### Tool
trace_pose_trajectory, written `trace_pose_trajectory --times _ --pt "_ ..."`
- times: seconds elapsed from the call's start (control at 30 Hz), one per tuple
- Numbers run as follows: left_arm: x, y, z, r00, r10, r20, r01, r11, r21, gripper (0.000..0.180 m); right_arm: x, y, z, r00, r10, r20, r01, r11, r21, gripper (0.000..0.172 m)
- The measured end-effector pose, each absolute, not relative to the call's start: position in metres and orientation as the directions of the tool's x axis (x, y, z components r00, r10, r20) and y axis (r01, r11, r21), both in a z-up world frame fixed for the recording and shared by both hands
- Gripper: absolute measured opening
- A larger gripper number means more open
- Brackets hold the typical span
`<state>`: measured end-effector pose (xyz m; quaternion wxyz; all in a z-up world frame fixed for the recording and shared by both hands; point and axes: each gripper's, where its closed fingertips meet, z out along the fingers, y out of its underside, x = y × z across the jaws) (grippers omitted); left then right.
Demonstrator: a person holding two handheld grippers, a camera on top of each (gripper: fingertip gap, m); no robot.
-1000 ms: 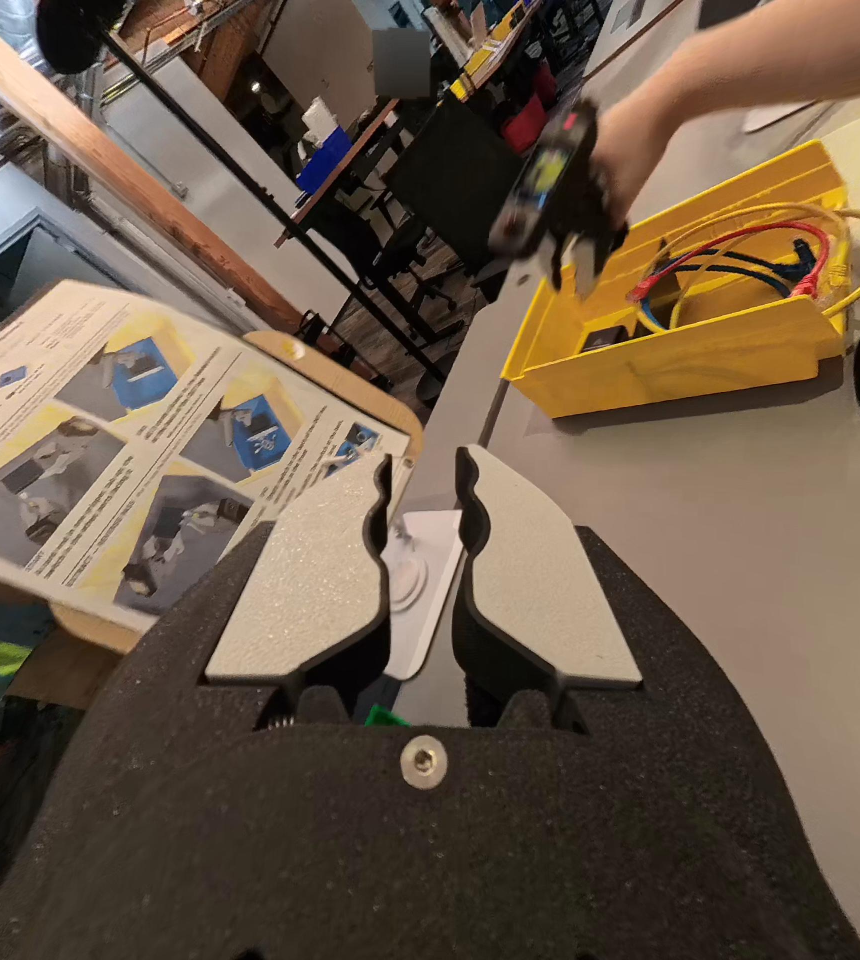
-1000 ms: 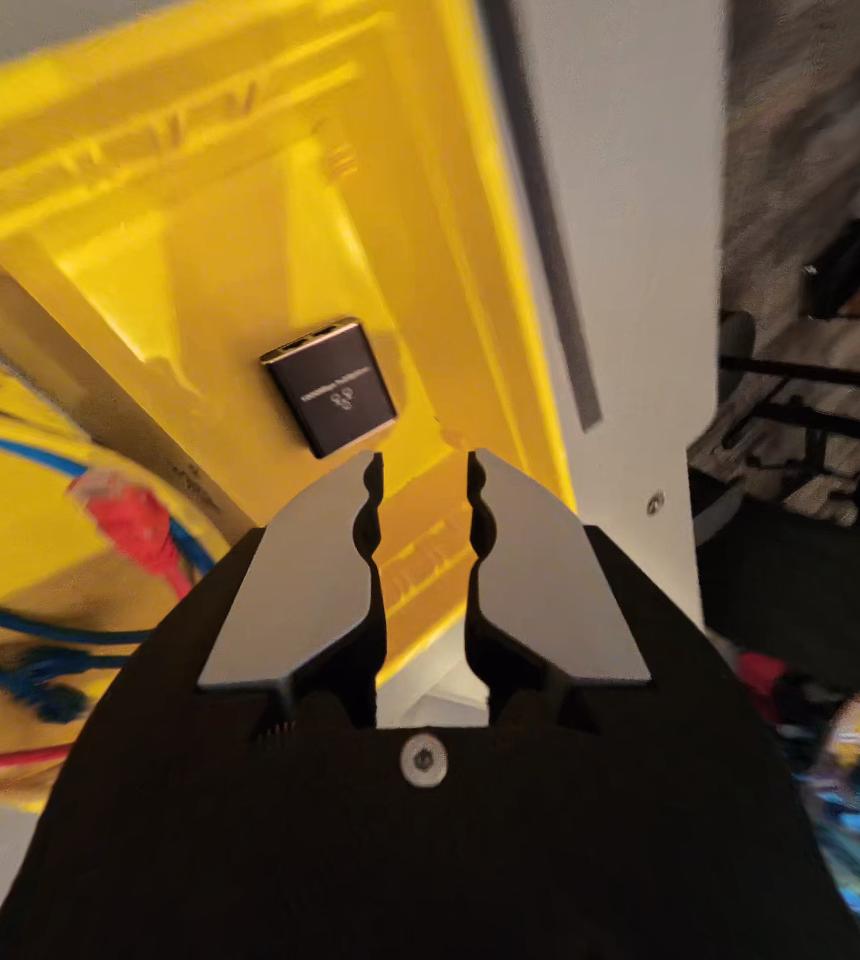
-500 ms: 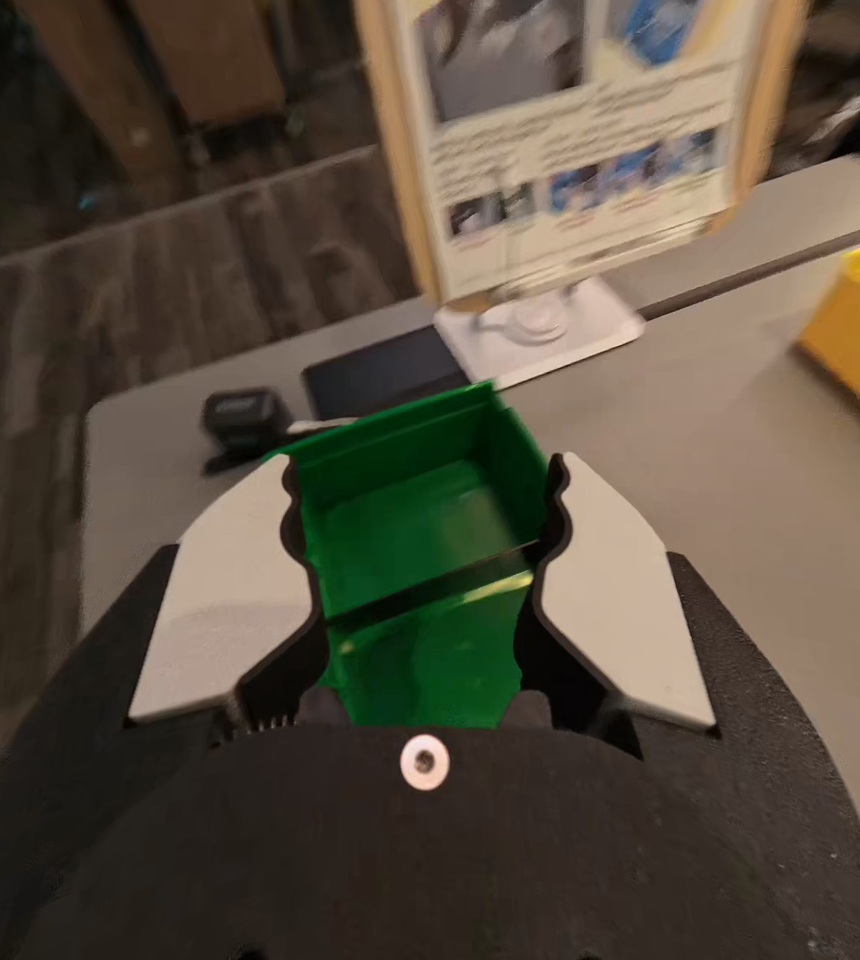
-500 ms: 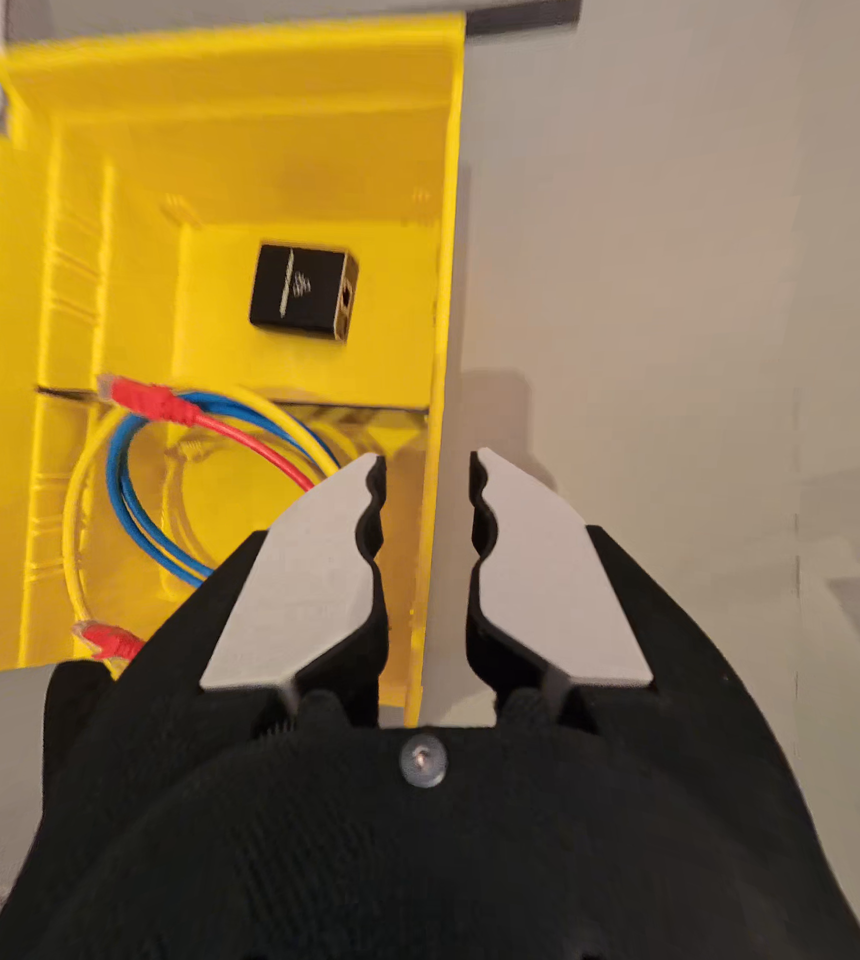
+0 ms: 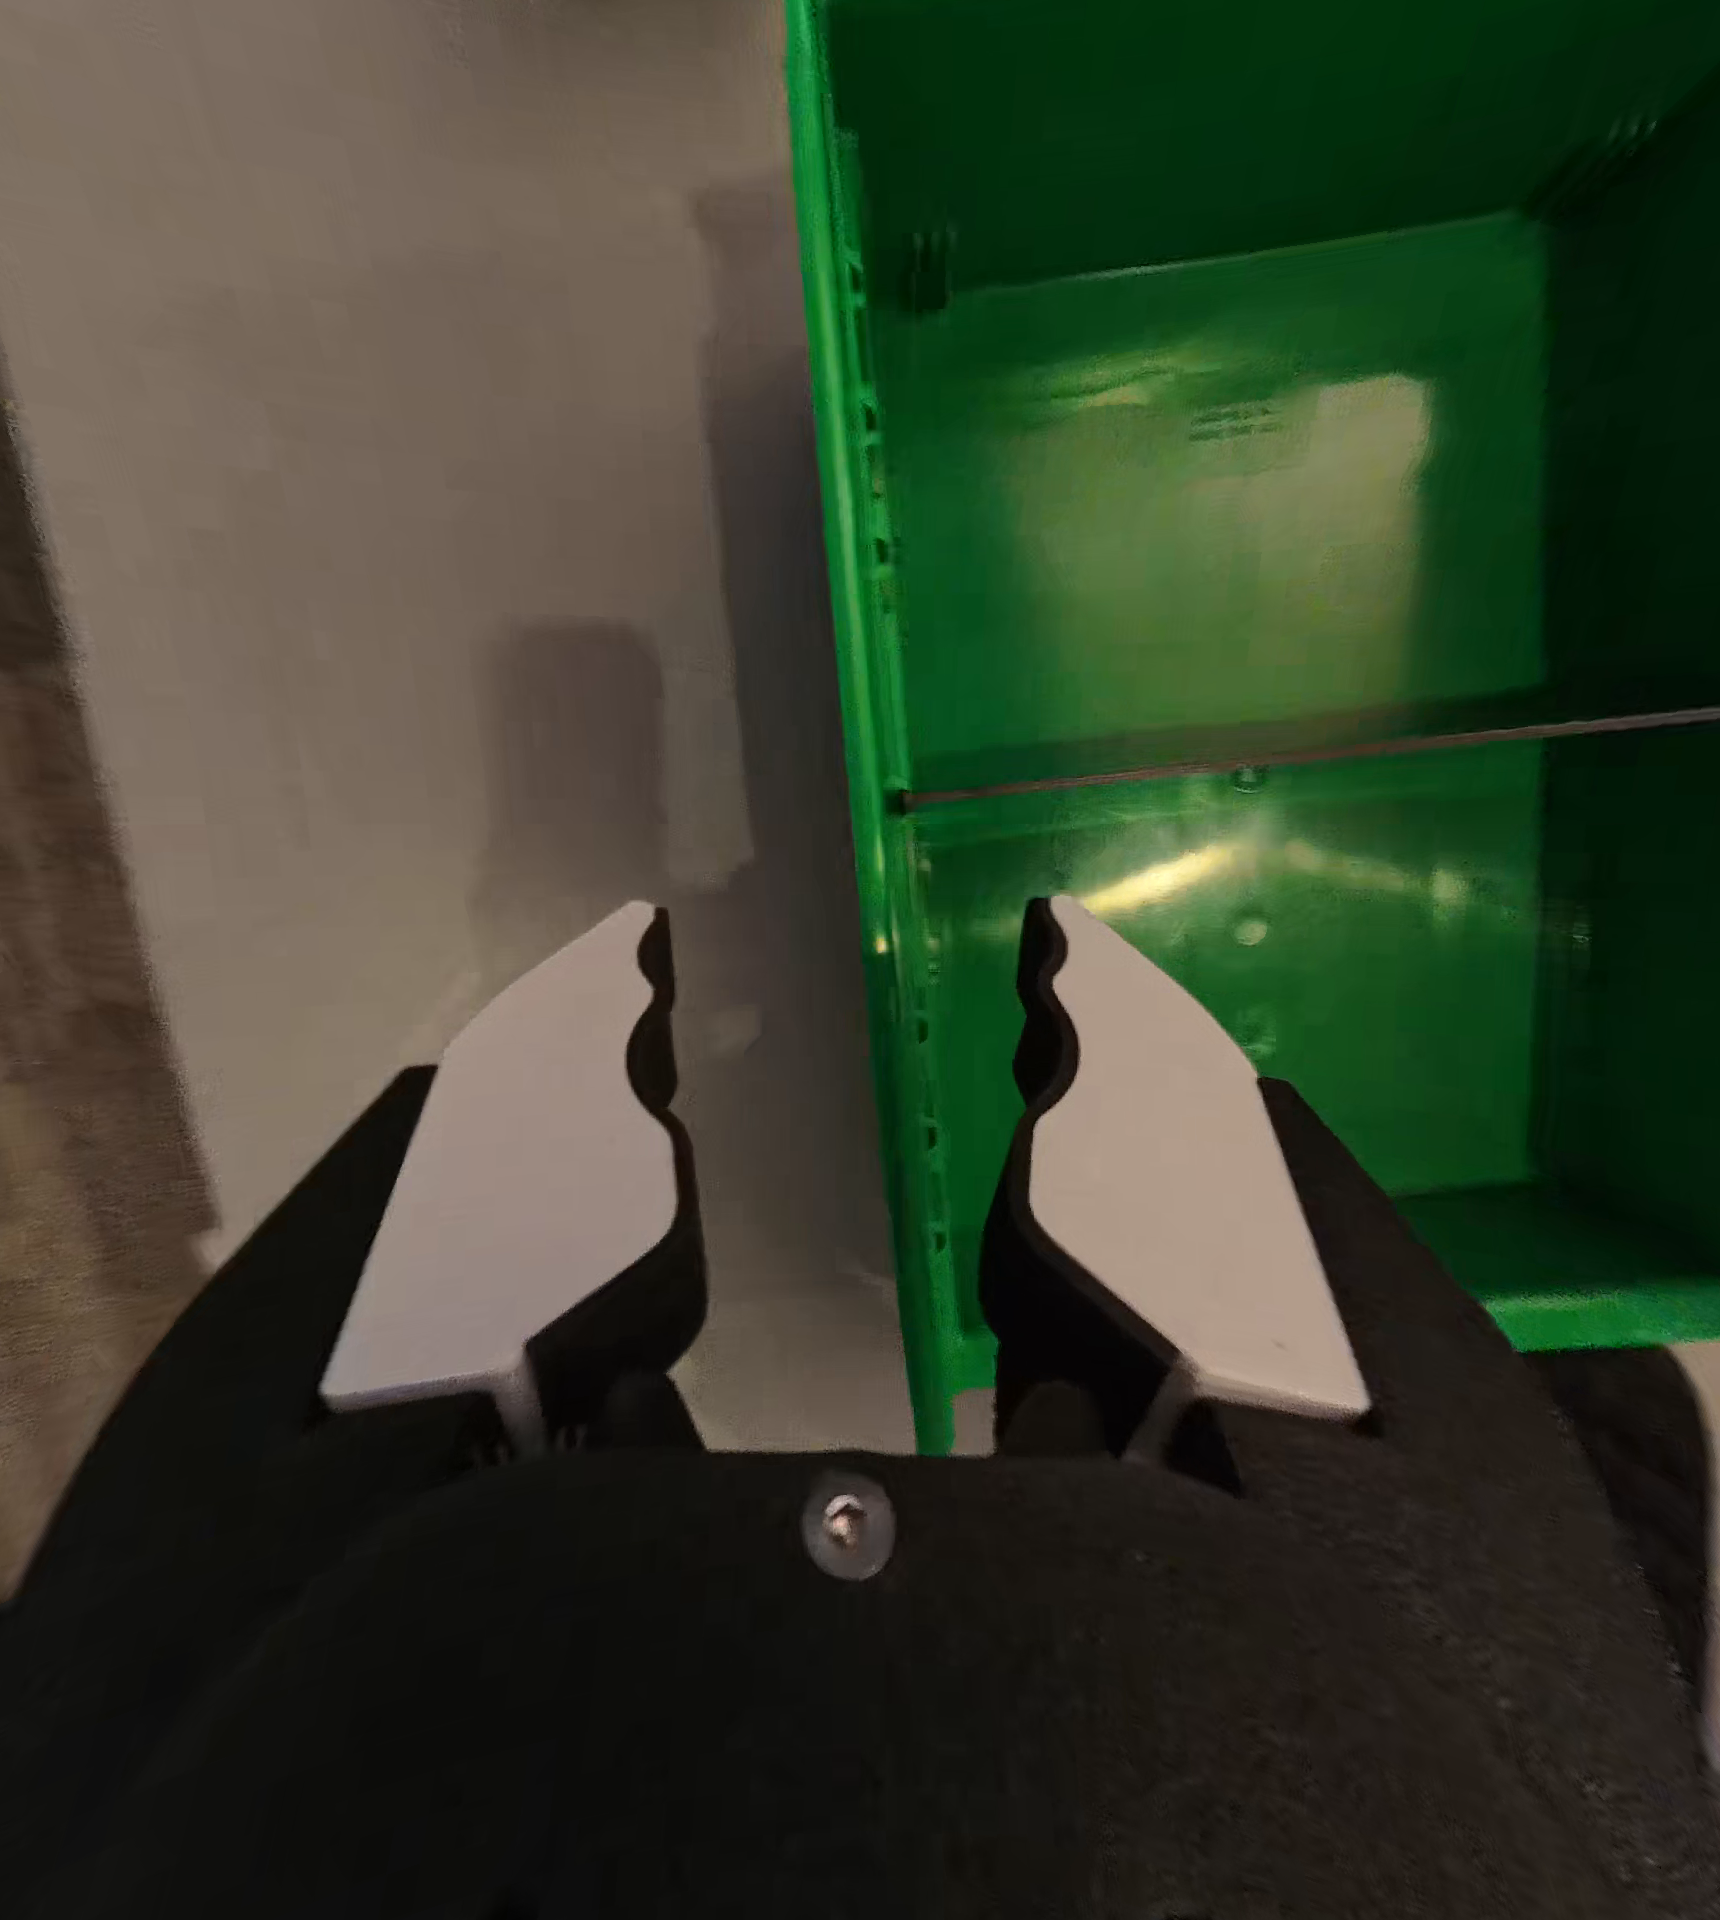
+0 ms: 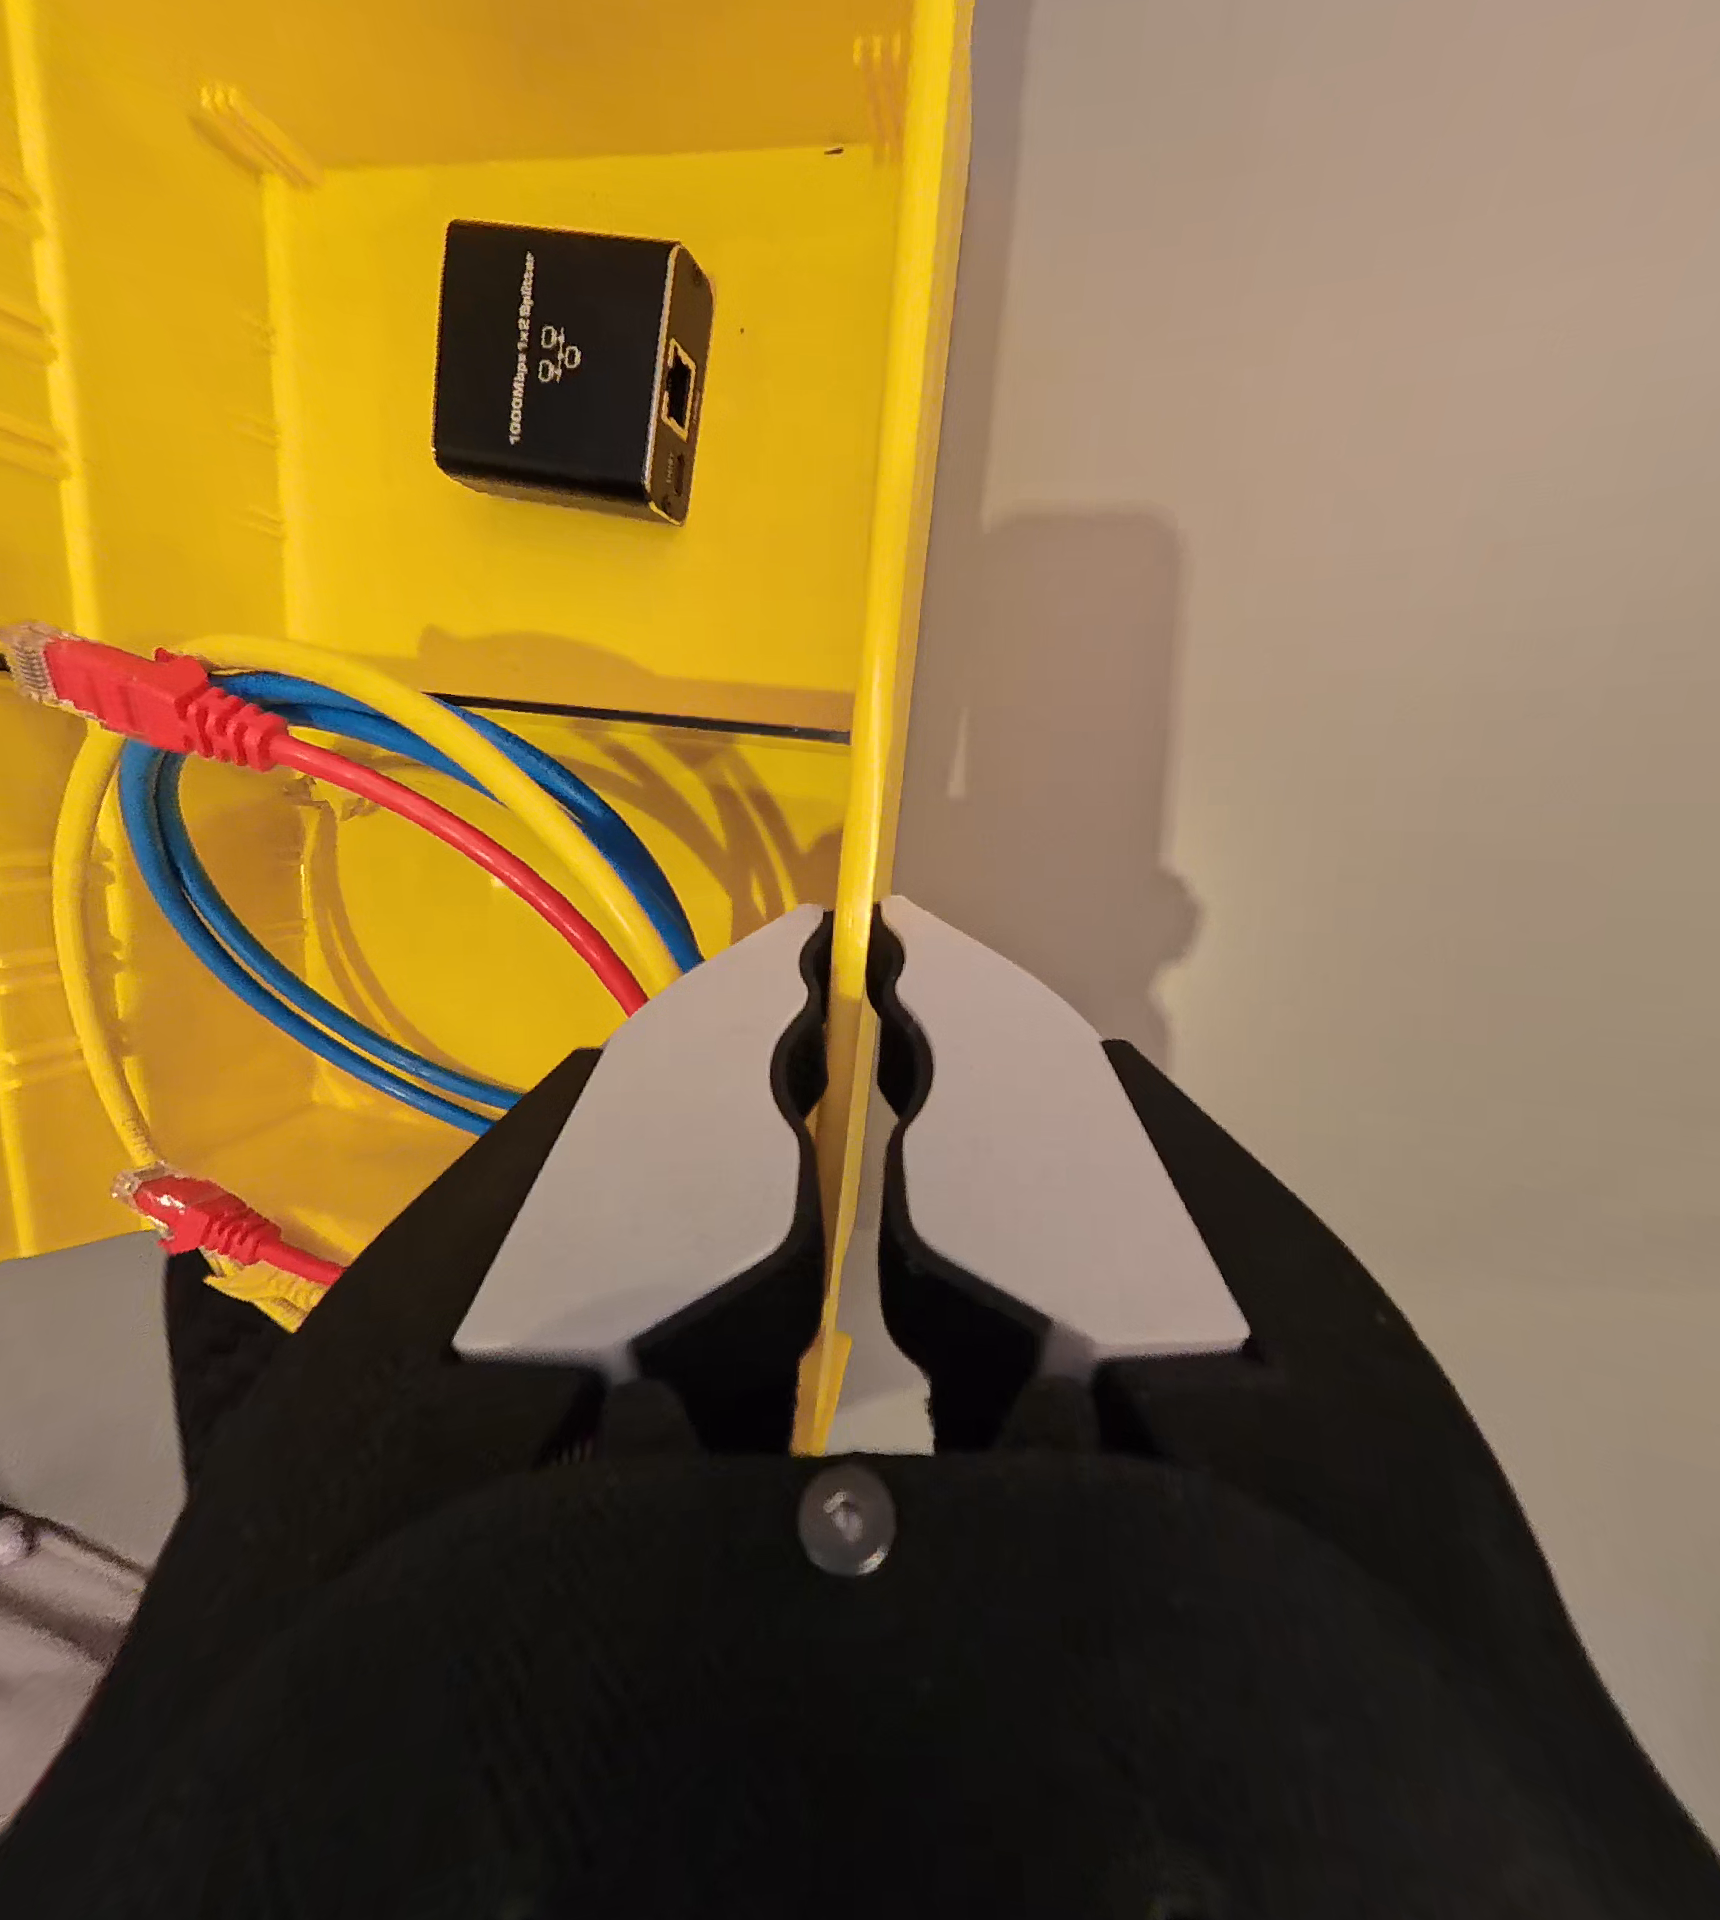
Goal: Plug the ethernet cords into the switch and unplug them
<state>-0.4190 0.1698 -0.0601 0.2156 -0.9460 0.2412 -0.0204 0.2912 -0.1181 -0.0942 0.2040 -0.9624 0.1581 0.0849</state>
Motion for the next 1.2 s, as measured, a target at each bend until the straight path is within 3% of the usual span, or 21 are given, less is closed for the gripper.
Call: trace_pose_trajectory --times 0.13,0.37,0.5,0.9,1.07,1.2 --pt "-0.401 0.155 -0.078 0.845 -0.501 0.185 -0.414 -0.833 -0.367 0.046 0.263 -0.105 -0.095 0.921 -0.269 -0.281 -0.350 -0.887 -0.302 0.007" --pt "-0.403 0.146 -0.101 0.835 -0.538 0.119 -0.503 -0.832 -0.232 0.021 0.199 -0.080 -0.096 0.943 -0.200 -0.265 -0.249 -0.954 -0.164 0.007" --pt "-0.394 0.142 -0.106 0.808 -0.586 0.062 -0.568 -0.802 -0.185 0.009 0.173 -0.057 -0.096 0.955 -0.160 -0.249 -0.203 -0.966 -0.159 0.006" --pt "-0.337 0.097 -0.117 0.761 -0.646 0.059 -0.648 -0.761 0.024 0.012 0.130 -0.038 -0.098 0.986 -0.065 -0.154 -0.081 -0.991 -0.105 0.007" --pt "-0.309 0.093 -0.118 0.838 -0.507 0.204 -0.514 -0.858 -0.020 0.007 0.125 -0.043 -0.098 0.959 -0.075 -0.273 -0.102 -0.991 -0.085 0.007" --pt "-0.299 0.101 -0.118 0.862 -0.436 0.259 -0.431 -0.899 -0.079 0.007 0.126 -0.043 -0.098 0.975 -0.042 -0.219 -0.061 -0.995 -0.078 0.007"
